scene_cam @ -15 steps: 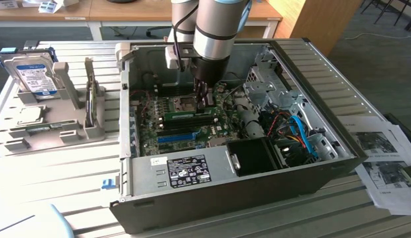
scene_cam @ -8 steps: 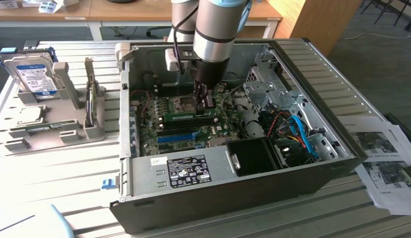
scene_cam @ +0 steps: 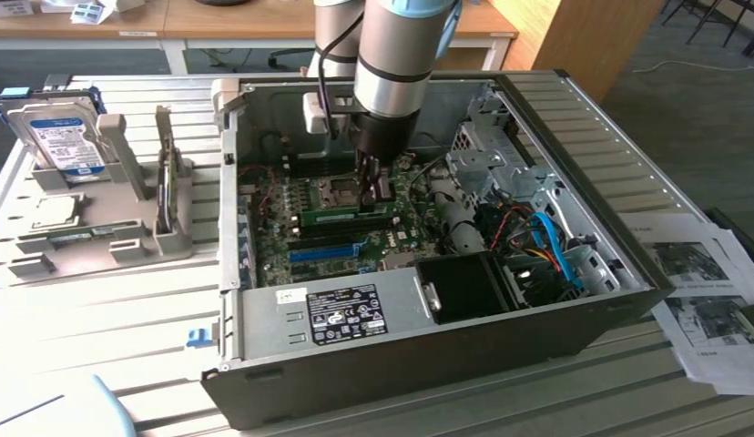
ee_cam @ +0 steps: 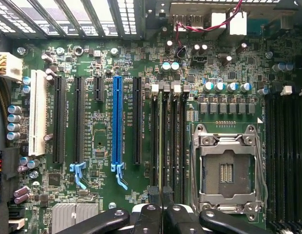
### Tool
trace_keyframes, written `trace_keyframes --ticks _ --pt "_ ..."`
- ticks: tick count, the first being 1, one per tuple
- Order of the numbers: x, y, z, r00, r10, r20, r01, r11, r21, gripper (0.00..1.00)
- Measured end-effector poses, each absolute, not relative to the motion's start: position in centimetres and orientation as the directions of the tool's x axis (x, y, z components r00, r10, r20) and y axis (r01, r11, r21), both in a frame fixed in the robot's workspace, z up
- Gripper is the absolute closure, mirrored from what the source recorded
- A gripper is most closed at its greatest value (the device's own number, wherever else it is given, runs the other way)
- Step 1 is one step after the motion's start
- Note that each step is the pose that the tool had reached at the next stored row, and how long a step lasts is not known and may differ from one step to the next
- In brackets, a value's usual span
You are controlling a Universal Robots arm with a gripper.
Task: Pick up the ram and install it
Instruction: 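Insert the ram into the slot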
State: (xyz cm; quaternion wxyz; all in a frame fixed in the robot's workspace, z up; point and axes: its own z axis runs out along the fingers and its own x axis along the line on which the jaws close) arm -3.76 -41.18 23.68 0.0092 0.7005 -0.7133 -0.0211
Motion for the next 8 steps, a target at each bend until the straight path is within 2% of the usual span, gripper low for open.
trace_keyframes --ticks 8 --pt "-3.76 -41.44 23.67 -0.019 -1.0 -0.016 -0.999 0.018 0.043 0.89"
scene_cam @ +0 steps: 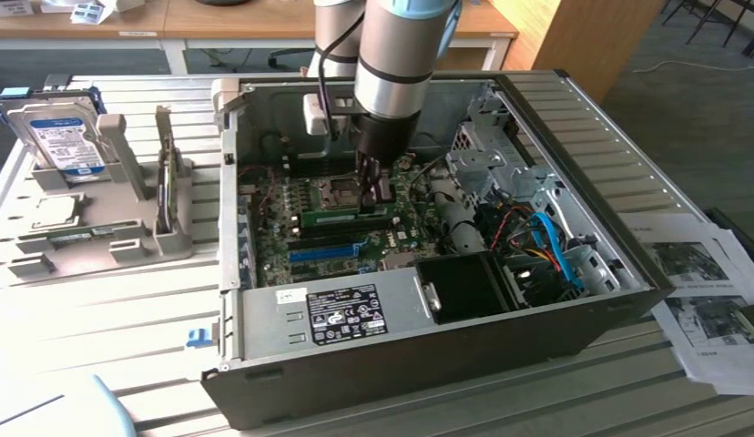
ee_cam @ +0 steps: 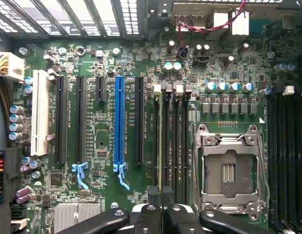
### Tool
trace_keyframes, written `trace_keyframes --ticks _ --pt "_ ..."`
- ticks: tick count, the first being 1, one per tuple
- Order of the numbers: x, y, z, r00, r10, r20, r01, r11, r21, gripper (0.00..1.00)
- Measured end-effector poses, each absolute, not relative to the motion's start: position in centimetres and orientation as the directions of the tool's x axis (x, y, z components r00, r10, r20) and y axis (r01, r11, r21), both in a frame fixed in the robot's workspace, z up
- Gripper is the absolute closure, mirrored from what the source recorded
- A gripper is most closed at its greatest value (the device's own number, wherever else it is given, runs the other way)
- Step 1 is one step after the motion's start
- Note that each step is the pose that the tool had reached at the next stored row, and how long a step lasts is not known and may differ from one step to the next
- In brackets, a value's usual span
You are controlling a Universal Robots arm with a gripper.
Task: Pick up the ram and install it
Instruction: 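Insert the ram into the slot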
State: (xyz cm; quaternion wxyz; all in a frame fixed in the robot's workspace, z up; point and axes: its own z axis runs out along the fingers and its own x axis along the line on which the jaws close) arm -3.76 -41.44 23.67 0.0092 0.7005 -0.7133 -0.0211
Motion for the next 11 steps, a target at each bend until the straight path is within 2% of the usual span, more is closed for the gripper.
trace_keyframes --ticks 11 --pt "-3.76 -41.47 23.44 -0.018 -1.0 -0.016 -0.999 0.018 0.043 0.89"
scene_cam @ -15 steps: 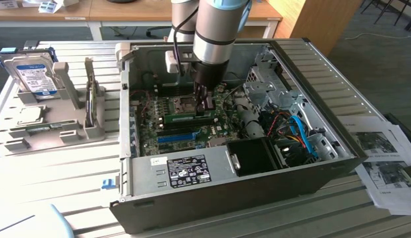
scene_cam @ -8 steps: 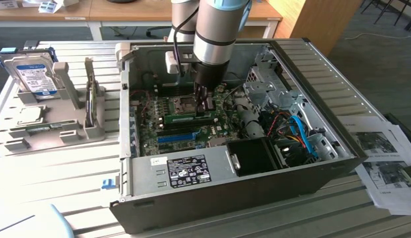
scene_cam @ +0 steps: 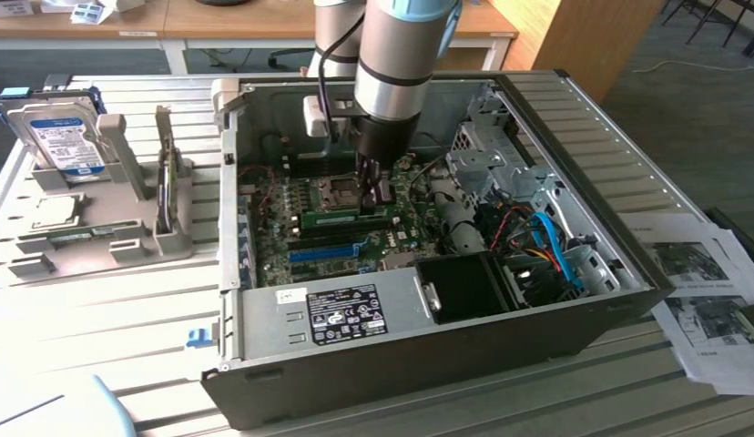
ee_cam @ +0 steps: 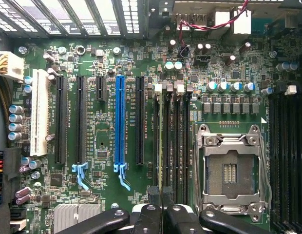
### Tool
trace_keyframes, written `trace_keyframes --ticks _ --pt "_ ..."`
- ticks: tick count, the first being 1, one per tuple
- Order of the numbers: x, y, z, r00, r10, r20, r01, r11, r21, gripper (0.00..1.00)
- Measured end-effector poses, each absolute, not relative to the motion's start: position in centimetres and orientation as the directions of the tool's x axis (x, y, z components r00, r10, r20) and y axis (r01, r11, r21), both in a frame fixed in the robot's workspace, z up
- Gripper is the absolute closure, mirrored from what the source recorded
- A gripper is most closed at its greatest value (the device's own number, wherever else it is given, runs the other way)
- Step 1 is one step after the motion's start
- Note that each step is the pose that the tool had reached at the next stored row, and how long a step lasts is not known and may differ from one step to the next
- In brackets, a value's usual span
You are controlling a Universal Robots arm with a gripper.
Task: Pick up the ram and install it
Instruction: 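Insert the ram into the slot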
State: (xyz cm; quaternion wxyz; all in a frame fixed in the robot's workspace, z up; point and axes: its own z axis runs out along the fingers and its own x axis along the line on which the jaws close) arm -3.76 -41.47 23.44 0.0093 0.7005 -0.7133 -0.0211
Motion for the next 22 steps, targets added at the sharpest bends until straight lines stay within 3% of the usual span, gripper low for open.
trace_keyframes --ticks 22 --pt "-3.89 -41.53 23.22 -0.019 -1.0 -0.017 -0.999 0.018 0.043 0.89"
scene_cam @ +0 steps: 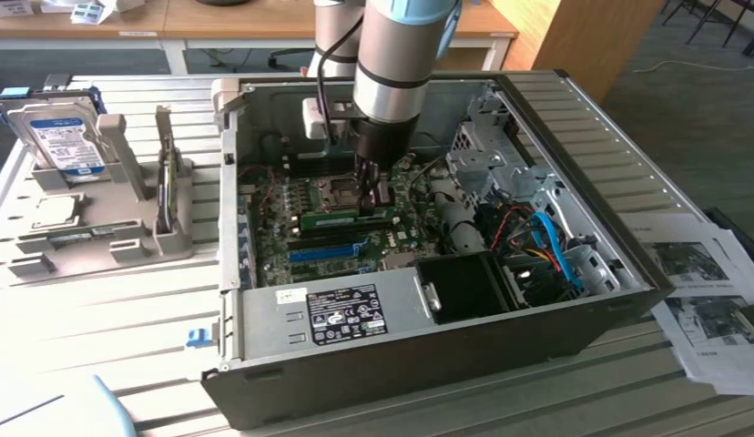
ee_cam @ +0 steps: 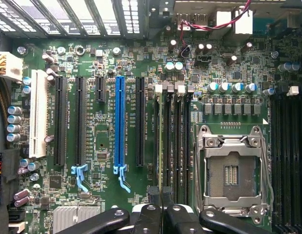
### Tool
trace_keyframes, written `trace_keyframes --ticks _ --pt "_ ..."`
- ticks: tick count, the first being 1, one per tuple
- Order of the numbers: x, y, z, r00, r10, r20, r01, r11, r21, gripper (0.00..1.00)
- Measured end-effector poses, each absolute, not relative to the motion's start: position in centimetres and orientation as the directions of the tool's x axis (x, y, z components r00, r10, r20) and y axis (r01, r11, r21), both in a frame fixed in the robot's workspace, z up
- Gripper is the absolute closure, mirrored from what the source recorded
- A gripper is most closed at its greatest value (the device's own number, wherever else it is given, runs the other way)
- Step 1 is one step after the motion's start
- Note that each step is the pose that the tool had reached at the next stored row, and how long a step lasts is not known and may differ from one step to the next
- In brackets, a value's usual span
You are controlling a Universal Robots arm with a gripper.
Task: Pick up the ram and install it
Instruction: 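Insert the ram into the slot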
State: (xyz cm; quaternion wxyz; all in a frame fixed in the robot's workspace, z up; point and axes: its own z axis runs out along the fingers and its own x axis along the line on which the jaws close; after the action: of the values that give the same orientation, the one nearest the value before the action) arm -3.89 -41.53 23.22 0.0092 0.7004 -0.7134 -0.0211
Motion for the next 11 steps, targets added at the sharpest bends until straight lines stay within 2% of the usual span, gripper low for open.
trace_keyframes --ticks 11 --pt "-3.88 -41.56 23.13 -0.018 -1.0 -0.016 -0.999 0.018 0.043 0.89"
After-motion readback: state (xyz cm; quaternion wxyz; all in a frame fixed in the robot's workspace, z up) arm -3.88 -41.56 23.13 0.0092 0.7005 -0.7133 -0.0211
